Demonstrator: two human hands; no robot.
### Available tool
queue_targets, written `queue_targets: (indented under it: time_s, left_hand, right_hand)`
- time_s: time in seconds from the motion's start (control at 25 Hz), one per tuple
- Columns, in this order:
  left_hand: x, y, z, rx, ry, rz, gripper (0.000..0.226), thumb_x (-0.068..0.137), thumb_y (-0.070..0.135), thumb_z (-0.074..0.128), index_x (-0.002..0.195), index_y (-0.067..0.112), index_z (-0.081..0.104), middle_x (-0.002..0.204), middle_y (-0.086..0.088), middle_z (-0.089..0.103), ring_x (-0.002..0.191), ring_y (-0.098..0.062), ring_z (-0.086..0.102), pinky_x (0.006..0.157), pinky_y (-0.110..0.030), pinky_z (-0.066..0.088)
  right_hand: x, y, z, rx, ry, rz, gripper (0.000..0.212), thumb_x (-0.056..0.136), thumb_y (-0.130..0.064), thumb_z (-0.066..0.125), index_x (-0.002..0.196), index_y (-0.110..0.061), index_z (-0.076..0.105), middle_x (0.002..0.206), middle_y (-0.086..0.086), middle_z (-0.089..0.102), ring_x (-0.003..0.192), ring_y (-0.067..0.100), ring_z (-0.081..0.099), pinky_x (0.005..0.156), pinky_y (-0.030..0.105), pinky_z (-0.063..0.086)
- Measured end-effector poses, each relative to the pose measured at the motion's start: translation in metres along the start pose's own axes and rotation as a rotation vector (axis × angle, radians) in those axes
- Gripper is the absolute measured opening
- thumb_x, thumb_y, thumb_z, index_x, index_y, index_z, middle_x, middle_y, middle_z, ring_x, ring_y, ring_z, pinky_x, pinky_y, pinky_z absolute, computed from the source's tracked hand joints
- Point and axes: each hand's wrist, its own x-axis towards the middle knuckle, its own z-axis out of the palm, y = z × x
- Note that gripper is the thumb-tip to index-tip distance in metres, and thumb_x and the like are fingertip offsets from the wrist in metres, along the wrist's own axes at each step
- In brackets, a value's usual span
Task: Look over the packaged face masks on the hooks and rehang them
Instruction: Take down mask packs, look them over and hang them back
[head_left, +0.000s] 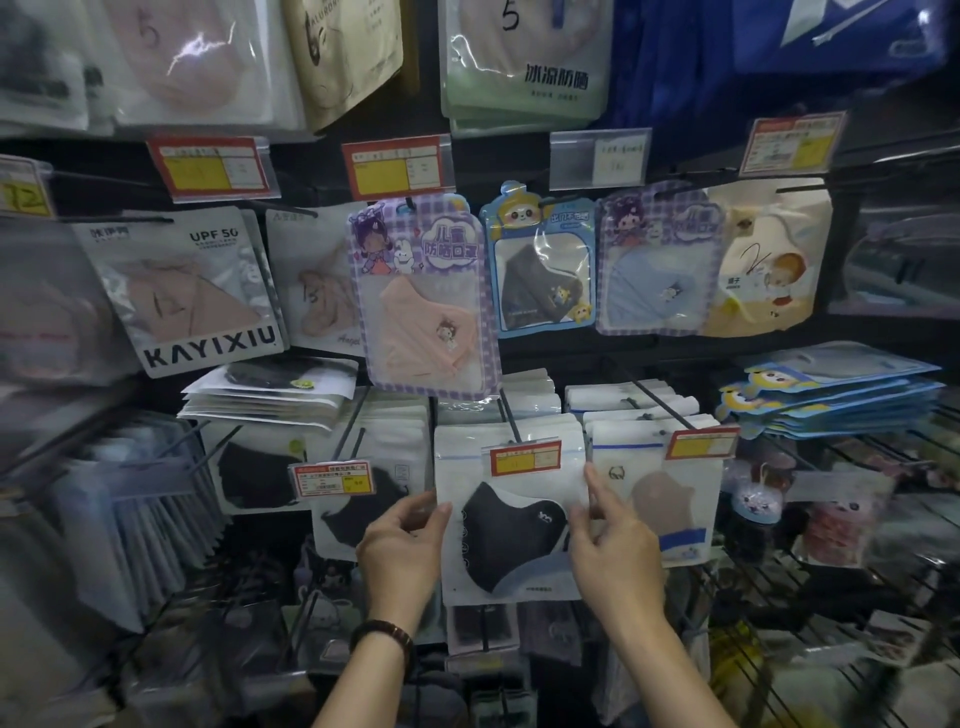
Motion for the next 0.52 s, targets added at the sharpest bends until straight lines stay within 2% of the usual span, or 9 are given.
queue_targets:
  time_s: [0.08, 0.16, 0.24, 0.32, 0.44, 0.52]
  left_hand:
    - [-0.007, -0.002, -0.002, 0.068, 0.009, -0.01, 0.014, 0.093, 0.03, 0.083, 0.106, 0.032, 0.077, 0.09, 0.013, 0.077, 0.087, -0.005, 0.075, 0.075, -0.024, 0.058]
    - [-0.024, 0.002, -0.002, 0.151, 0.054, 0.008, 0.009, 0.095, 0.029, 0.08, 0.099, 0.034, 0.073, 0.089, 0.011, 0.075, 0.088, -0.012, 0.073, 0.073, -0.027, 0.055]
    - [-0.047, 0.012, 0.003, 0.247, 0.064, 0.106, 0.013, 0.096, 0.031, 0.078, 0.09, 0.035, 0.067, 0.086, 0.013, 0.07, 0.081, -0.003, 0.068, 0.067, -0.022, 0.049]
    - [-0.069, 0.031, 0.013, 0.305, -0.058, 0.292, 0.015, 0.096, 0.034, 0.076, 0.086, 0.036, 0.065, 0.084, 0.017, 0.067, 0.078, 0.002, 0.064, 0.065, -0.016, 0.047]
    - [-0.094, 0.068, 0.033, 0.35, -0.281, 0.53, 0.009, 0.098, 0.038, 0.072, 0.091, 0.036, 0.067, 0.087, 0.02, 0.065, 0.084, -0.001, 0.066, 0.069, -0.022, 0.053]
    - [-0.105, 0.097, 0.048, 0.398, -0.333, 0.647, 0.009, 0.097, 0.047, 0.065, 0.095, 0.038, 0.065, 0.09, 0.022, 0.065, 0.085, -0.002, 0.066, 0.072, -0.026, 0.055]
  right_hand:
    - [-0.005, 0.0, -0.005, -0.066, -0.032, -0.026, 0.064, 0.106, -0.046, 0.057, 0.166, -0.036, 0.038, 0.159, 0.001, 0.056, 0.139, 0.028, 0.06, 0.115, 0.05, 0.052]
    - [-0.011, 0.002, -0.013, -0.114, -0.052, -0.064, 0.061, 0.106, -0.041, 0.061, 0.162, -0.025, 0.044, 0.158, 0.003, 0.052, 0.143, 0.024, 0.054, 0.116, 0.043, 0.05]
    - [-0.013, 0.006, -0.026, -0.133, -0.08, -0.144, 0.049, 0.104, -0.037, 0.064, 0.15, -0.023, 0.056, 0.145, 0.0, 0.058, 0.131, 0.021, 0.06, 0.107, 0.037, 0.054]
    - [-0.011, 0.011, -0.046, -0.129, -0.118, -0.237, 0.038, 0.102, -0.034, 0.068, 0.139, -0.024, 0.065, 0.129, -0.007, 0.066, 0.118, 0.014, 0.065, 0.1, 0.032, 0.056]
    - [0.0, 0.011, -0.08, -0.094, -0.102, -0.348, 0.027, 0.098, -0.037, 0.068, 0.122, -0.026, 0.074, 0.11, -0.012, 0.071, 0.1, 0.008, 0.069, 0.088, 0.028, 0.058]
    - [0.005, 0.007, -0.109, -0.095, -0.085, -0.425, 0.023, 0.096, -0.043, 0.062, 0.108, -0.028, 0.075, 0.102, -0.014, 0.072, 0.092, 0.008, 0.069, 0.081, 0.032, 0.059]
